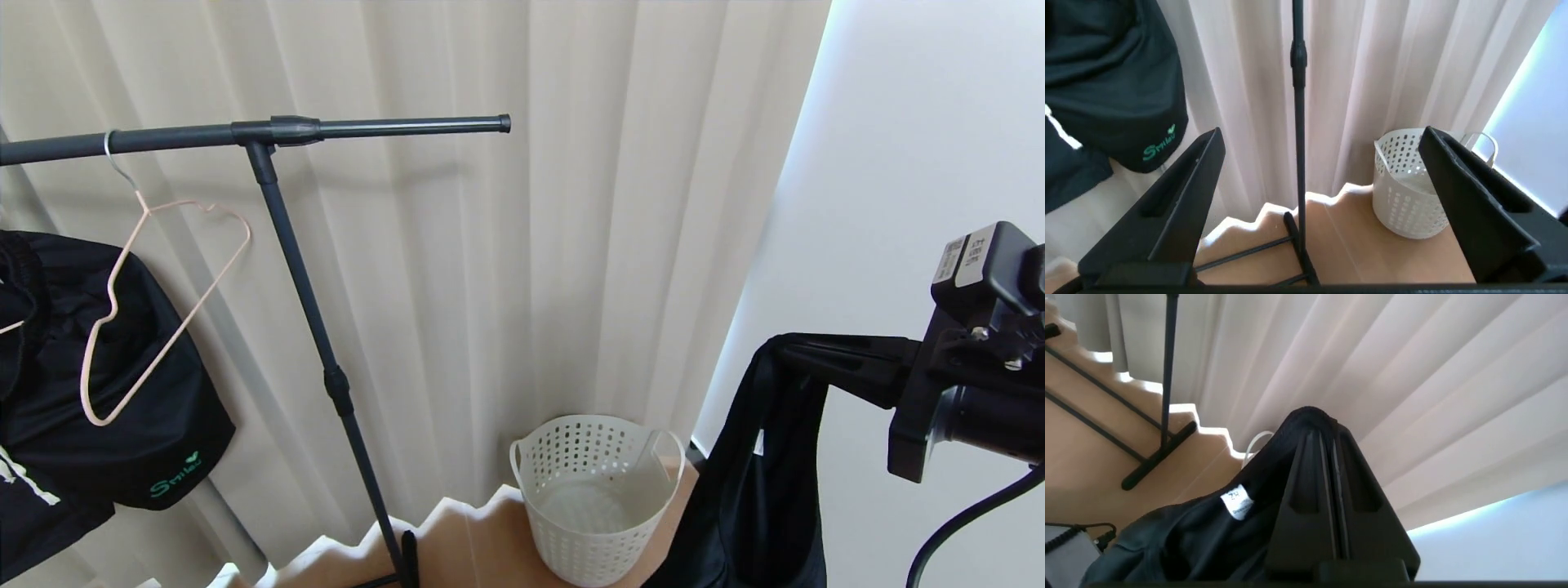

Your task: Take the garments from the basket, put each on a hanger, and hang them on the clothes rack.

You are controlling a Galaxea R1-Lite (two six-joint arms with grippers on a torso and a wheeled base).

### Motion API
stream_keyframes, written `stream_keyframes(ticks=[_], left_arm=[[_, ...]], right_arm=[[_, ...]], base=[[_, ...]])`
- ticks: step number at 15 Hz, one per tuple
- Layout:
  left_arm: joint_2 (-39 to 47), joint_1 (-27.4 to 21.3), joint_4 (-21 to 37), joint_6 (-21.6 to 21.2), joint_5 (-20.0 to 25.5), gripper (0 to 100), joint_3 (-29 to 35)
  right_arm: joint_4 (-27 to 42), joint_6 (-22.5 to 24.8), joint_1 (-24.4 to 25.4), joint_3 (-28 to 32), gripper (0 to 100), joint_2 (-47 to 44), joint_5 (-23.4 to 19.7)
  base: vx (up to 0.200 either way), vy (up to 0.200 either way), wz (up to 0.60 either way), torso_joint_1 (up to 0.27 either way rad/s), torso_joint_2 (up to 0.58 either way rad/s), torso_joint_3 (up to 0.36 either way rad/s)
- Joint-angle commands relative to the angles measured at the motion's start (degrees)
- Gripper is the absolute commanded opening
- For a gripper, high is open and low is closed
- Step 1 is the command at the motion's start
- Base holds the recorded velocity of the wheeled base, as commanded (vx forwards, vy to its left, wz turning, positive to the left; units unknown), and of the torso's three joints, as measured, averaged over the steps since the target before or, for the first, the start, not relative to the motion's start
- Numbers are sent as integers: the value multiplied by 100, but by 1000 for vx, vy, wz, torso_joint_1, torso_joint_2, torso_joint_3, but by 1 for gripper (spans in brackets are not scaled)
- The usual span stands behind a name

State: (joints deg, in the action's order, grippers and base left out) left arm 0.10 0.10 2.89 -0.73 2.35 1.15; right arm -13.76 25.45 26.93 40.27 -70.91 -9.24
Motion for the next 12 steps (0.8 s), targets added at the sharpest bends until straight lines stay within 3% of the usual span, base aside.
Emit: stream_keyframes(ticks=[1, 12], left_arm=[[-1, -1, 1, 3, -7, 100, 0], [-1, -1, -8, 12, -42, 100, 0]], right_arm=[[-12, 3, 5, 8, 0, -81, 1], [-4, 3, 5, -10, 0, -45, -8]], base=[[0, 0, 0, 217, -540, -330], [0, 0, 0, 231, -541, -313]])
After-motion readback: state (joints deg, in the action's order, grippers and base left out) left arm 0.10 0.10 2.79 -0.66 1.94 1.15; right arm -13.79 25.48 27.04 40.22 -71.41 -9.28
